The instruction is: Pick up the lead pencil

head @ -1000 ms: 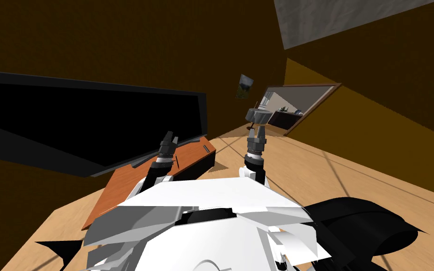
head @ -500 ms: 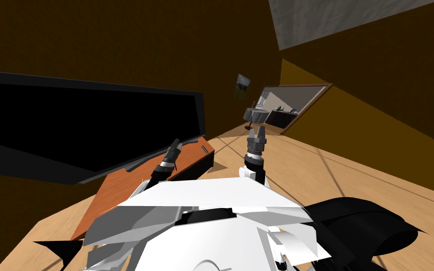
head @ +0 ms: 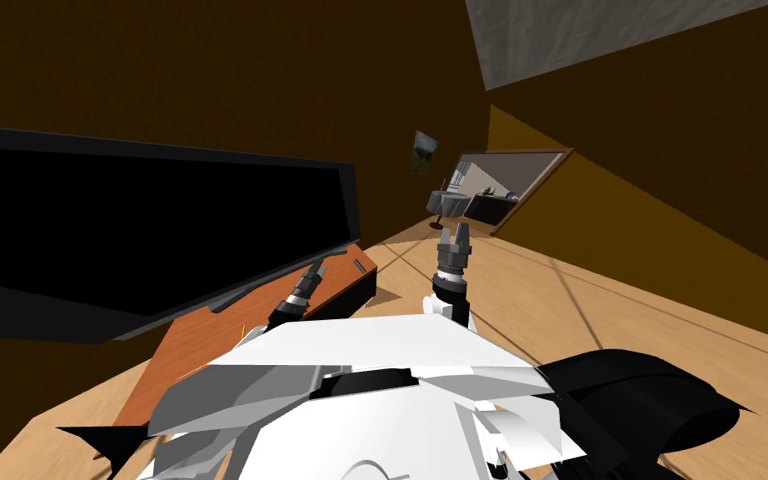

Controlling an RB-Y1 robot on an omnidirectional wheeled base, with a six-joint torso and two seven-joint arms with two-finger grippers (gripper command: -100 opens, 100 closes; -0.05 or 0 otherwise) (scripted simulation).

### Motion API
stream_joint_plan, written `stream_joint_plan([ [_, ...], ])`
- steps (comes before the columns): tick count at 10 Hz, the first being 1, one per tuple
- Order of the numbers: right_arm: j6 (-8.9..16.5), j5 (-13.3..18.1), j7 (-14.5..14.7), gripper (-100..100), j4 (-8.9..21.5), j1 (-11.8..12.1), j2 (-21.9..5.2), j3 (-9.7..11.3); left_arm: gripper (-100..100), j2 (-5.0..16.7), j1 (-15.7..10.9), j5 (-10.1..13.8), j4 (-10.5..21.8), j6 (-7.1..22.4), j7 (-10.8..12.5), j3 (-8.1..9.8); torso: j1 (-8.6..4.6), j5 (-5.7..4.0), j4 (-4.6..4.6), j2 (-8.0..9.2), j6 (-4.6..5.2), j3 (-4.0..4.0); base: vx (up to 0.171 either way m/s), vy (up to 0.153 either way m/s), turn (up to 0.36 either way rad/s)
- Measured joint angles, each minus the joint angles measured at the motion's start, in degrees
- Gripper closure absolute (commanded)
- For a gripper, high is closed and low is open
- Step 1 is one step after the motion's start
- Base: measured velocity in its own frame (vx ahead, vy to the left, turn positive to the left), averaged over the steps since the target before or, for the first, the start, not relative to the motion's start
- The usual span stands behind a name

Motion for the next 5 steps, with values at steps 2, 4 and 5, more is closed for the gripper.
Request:
stream_joint_plan([
  [2,0.0,0.0,0.0,0,0.0,0.0,0.0,0.0,-100,2.85,-0.07,-0.93,3.14,0.36,2.56,-1.32,0.03,0.0,0.0,-0.02,-0.01,-0.01,0.027,0.008,-0.083],
  [4,0.0,0.0,0.0,0,0.0,0.0,0.0,0.0,-100,4.87,0.28,-1.77,5.96,0.42,4.25,-2.63,0.01,0.0,0.0,0.0,-0.02,0.0,0.021,0.006,-0.089],
  [5,0.0,0.0,0.0,0,0.0,0.0,0.0,0.0,-100,6.32,0.01,-2.16,7.75,0.38,5.42,-3.38,0.01,0.0,0.0,0.0,0.0,0.0,0.021,0.007,-0.077],
])
